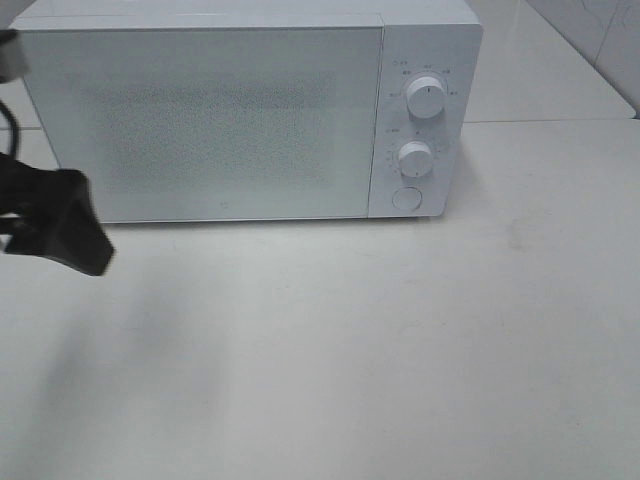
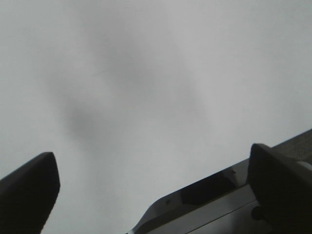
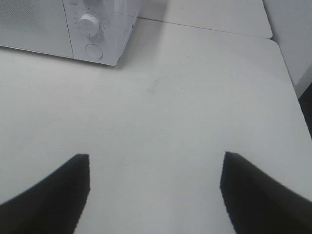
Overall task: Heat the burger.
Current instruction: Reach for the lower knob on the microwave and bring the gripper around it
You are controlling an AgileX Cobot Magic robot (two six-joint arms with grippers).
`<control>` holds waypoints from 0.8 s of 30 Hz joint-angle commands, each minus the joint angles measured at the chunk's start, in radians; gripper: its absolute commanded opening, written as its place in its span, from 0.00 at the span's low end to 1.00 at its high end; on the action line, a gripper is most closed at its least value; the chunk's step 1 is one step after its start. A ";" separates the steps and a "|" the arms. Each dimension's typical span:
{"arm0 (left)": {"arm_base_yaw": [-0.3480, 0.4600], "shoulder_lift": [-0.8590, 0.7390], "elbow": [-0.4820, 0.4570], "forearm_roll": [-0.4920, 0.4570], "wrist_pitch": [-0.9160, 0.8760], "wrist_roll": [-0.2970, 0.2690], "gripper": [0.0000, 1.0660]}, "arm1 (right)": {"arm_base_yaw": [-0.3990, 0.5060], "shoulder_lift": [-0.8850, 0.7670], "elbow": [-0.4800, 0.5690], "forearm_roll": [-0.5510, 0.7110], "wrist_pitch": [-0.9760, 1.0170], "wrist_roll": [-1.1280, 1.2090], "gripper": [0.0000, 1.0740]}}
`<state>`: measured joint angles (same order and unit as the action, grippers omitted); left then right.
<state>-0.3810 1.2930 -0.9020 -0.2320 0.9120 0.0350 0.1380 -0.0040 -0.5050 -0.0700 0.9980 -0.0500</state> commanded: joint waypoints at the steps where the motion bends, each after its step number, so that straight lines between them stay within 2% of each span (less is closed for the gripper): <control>1: 0.180 -0.088 0.003 0.032 0.139 0.017 0.92 | -0.006 -0.027 0.003 0.003 -0.009 -0.007 0.68; 2: 0.180 -0.088 0.003 0.032 0.139 0.017 0.92 | -0.006 -0.027 0.003 0.003 -0.009 -0.007 0.68; 4: 0.286 -0.147 0.004 0.060 0.221 0.032 0.92 | -0.006 -0.027 0.003 0.003 -0.009 -0.007 0.68; 7: 0.319 -0.167 0.007 0.071 0.243 0.034 0.92 | -0.006 -0.027 0.003 0.003 -0.009 -0.007 0.68; 8: 0.366 -0.209 0.023 0.070 0.257 0.029 0.92 | -0.006 -0.027 0.003 0.003 -0.009 -0.007 0.68; 11: 0.408 -0.283 0.070 0.072 0.251 0.030 0.92 | -0.006 -0.027 0.003 0.003 -0.009 -0.007 0.68; 15: 0.412 -0.417 0.169 0.097 0.236 0.030 0.92 | -0.006 -0.027 0.003 0.003 -0.009 -0.007 0.68; 18: 0.412 -0.440 0.186 0.097 0.228 0.030 0.92 | -0.006 -0.027 0.003 0.003 -0.009 -0.007 0.68; 19: 0.412 -0.498 0.226 0.097 0.207 0.030 0.92 | -0.006 -0.027 0.003 0.003 -0.009 -0.007 0.68; 20: 0.412 -0.560 0.265 0.097 0.183 0.051 0.92 | -0.006 -0.027 0.003 0.003 -0.009 -0.007 0.68; 22: 0.412 -0.584 0.281 0.097 0.176 0.066 0.92 | -0.006 -0.027 0.003 0.003 -0.009 -0.007 0.68; 23: 0.412 -0.649 0.321 0.097 0.155 0.097 0.92 | -0.006 -0.027 0.003 0.003 -0.009 -0.007 0.68; 24: 0.412 -0.649 0.321 0.097 0.155 0.097 0.92 | -0.006 -0.027 0.003 0.003 -0.009 -0.007 0.68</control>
<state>0.0280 0.6890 -0.6090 -0.1370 1.0960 0.1070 0.1380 -0.0040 -0.5050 -0.0700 0.9980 -0.0500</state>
